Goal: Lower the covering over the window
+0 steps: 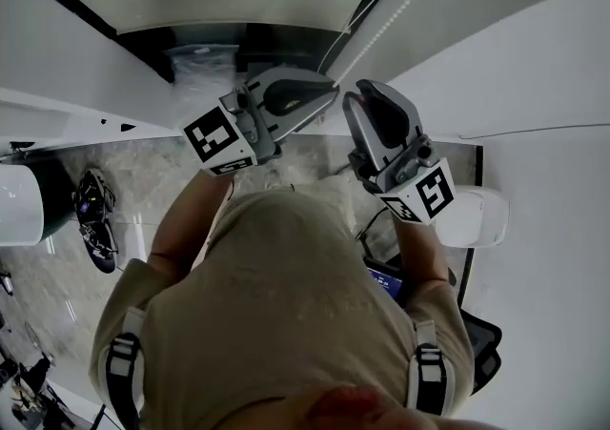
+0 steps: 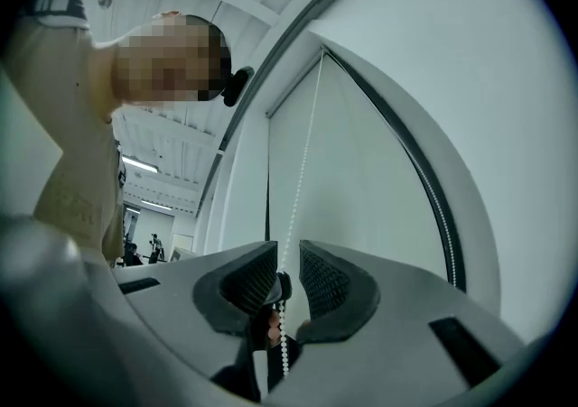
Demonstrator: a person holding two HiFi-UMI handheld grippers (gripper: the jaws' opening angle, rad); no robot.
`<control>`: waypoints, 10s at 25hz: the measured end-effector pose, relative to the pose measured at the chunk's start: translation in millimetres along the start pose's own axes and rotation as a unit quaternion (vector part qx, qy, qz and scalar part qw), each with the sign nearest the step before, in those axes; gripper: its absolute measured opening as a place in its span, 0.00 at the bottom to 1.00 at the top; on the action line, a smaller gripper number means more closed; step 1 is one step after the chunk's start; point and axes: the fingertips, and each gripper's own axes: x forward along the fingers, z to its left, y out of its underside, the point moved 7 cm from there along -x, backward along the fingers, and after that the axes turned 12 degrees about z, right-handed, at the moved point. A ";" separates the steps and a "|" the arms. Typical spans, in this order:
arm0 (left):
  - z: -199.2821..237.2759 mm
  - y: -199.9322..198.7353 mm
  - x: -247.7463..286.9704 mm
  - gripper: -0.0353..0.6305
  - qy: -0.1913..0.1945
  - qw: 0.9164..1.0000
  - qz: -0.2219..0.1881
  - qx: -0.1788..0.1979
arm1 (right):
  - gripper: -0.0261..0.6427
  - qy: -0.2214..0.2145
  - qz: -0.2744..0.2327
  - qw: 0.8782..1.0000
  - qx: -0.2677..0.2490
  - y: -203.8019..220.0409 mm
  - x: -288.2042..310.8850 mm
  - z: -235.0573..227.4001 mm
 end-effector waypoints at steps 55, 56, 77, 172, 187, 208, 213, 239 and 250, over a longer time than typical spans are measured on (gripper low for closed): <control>-12.1 -6.2 13.8 0.09 0.028 0.998 -0.043 0.021 | 0.27 -0.031 0.007 0.999 0.036 -16.5 0.4 -12.3; -12.3 -4.1 13.3 0.09 0.027 0.999 -0.041 0.022 | 0.23 -0.029 0.006 0.999 0.039 -16.7 3.1 -11.4; -13.9 26.0 18.1 0.08 0.008 0.998 0.060 0.036 | 0.06 -0.004 0.097 0.993 0.073 4.1 11.7 -11.0; 3.9 37.2 -17.2 0.31 -0.014 0.992 -0.023 -0.122 | 0.05 -0.020 0.125 0.988 0.092 58.4 23.6 -25.1; 21.7 6.7 16.5 0.09 -0.033 0.999 0.036 0.006 | 0.09 -0.147 0.195 0.968 0.058 86.4 21.2 -10.1; 4.0 58.8 11.4 0.13 -0.007 0.997 0.042 -0.061 | 0.06 -0.039 0.124 0.988 0.080 55.7 6.2 -38.9; 23.9 14.8 13.6 0.28 -0.029 0.997 0.010 -0.074 | 0.06 -0.051 0.155 0.983 0.082 76.4 4.1 -30.3; -24.6 47.0 27.3 0.08 -0.002 0.995 0.094 -0.022 | 0.06 -0.064 0.121 0.988 0.066 2.9 0.2 -24.6; 0.8 -21.1 21.9 0.19 0.010 1.000 0.015 -0.018 | 0.05 -0.077 0.182 0.976 0.094 47.0 7.7 -7.7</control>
